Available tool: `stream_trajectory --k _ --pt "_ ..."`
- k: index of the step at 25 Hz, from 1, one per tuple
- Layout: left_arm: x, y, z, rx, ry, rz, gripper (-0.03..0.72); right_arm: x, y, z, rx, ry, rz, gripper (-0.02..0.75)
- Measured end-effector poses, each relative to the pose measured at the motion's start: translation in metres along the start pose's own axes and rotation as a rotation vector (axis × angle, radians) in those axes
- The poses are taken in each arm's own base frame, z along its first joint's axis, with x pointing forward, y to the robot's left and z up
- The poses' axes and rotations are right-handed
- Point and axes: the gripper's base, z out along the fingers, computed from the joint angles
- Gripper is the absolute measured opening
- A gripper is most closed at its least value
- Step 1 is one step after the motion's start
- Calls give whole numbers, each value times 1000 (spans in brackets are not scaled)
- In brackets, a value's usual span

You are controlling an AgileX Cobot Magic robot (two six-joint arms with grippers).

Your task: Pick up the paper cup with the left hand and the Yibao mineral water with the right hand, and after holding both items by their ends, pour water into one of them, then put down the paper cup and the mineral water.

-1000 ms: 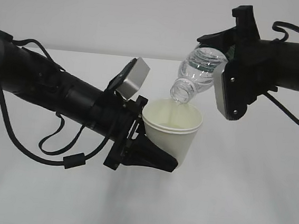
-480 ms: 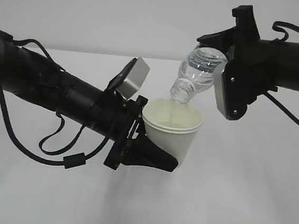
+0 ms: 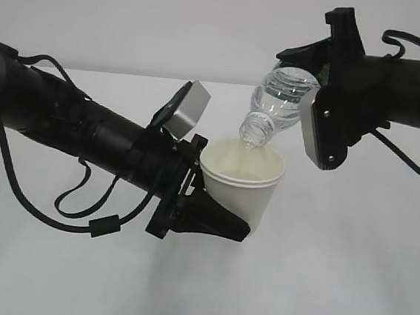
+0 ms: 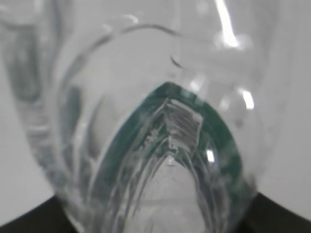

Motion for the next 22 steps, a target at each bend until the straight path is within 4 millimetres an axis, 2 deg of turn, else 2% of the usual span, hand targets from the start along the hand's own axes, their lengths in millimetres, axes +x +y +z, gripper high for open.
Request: stream_trajectory --k 22 --pt "0 0 0 0 0 0 430 1 -1 0 9 8 -7 400"
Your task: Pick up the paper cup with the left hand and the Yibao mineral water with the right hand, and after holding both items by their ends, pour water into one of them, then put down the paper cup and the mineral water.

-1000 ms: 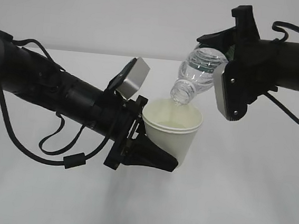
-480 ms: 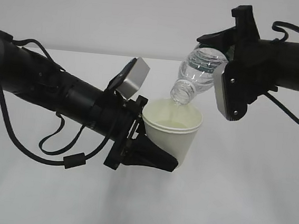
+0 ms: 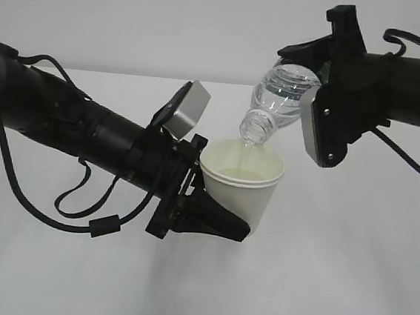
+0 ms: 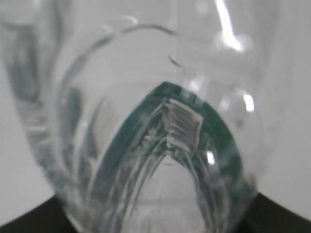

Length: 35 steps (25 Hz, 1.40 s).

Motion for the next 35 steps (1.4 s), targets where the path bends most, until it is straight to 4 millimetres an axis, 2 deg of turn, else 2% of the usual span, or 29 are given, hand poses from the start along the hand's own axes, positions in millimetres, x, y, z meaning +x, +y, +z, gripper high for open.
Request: stream_trajectory --k 35 --pt "0 0 0 0 0 0 428 0 -3 0 30 2 -17 399"
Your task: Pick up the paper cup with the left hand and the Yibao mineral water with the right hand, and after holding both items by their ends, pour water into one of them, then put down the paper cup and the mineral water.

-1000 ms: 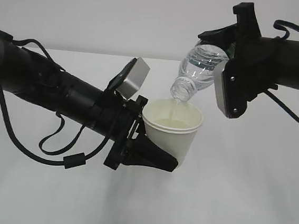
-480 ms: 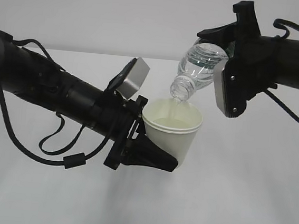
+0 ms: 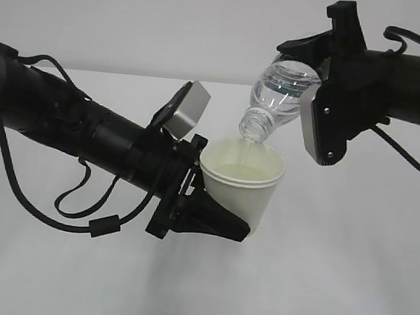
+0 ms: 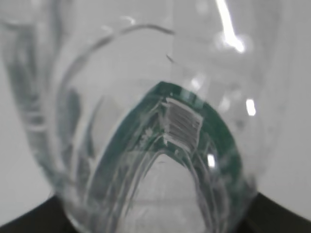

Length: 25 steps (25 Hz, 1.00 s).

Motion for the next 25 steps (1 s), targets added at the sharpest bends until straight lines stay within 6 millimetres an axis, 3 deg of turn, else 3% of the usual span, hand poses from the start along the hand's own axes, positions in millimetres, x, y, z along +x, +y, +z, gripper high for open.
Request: stream_trajectory --k 25 --pt "0 0 0 -1 1 1 427 0 0 0 3 1 2 399"
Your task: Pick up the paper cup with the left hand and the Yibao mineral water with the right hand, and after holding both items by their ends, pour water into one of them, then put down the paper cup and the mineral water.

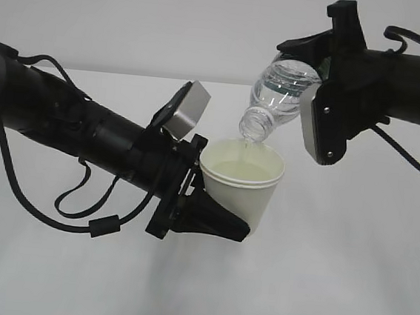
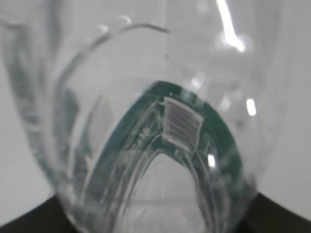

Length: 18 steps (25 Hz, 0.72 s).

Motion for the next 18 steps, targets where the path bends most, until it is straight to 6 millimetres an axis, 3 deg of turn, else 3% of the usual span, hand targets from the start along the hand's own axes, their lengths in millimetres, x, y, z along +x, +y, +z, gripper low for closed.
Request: stream_trajectory --k 18 --pt "0 0 0 0 0 1 427 -1 -1 0 12 -6 -4 399"
